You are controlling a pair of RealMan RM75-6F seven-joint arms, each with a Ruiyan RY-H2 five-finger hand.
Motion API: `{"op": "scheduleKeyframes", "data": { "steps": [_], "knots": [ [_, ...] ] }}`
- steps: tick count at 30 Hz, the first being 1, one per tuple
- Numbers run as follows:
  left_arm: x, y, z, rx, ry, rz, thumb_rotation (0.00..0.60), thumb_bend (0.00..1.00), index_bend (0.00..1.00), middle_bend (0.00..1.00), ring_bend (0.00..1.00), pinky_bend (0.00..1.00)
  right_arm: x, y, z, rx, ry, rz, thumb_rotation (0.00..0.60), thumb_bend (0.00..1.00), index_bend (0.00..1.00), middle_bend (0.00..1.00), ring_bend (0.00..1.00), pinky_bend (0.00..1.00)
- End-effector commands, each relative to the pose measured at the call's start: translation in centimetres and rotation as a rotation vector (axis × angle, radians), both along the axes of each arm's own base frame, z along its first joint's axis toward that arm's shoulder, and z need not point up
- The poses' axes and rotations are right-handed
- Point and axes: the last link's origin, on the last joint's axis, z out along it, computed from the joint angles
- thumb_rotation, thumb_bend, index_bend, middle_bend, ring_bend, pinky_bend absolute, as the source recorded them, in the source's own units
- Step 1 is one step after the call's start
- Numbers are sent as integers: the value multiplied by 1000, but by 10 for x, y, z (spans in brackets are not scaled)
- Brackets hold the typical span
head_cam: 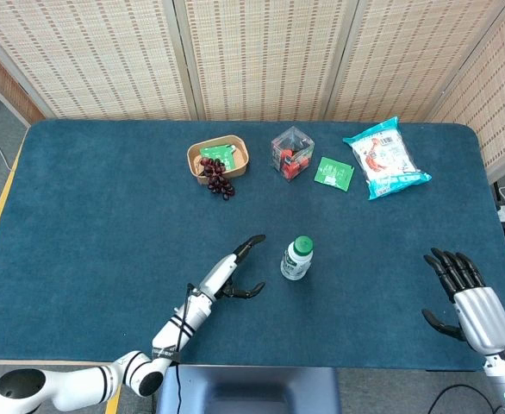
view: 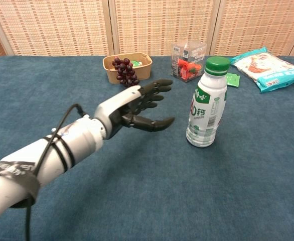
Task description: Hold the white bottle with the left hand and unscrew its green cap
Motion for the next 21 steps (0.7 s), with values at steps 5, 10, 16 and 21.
{"op": "scheduleKeyframes", "data": {
  "steps": [5,10,16,21],
  "knots": [
    [24,18,-15,34,45,-28,600,367,0,0,0,0,-3,-4,3,20,-12,-14,600,170,0,0,0,0],
    [38,20,-26,-1,33,-32,600,365,0,0,0,0,-7,-9,4,25,-18,-42,600,171,0,0,0,0],
    [52,16,-37,-39,12,-63,600,357,0,0,0,0,-8,-11,8,15,-31,-55,600,170,0,0,0,0],
    [63,18,-46,-44,1,-66,600,354,0,0,0,0,-10,-13,11,14,-36,-65,600,171,0,0,0,0]
  ]
}}
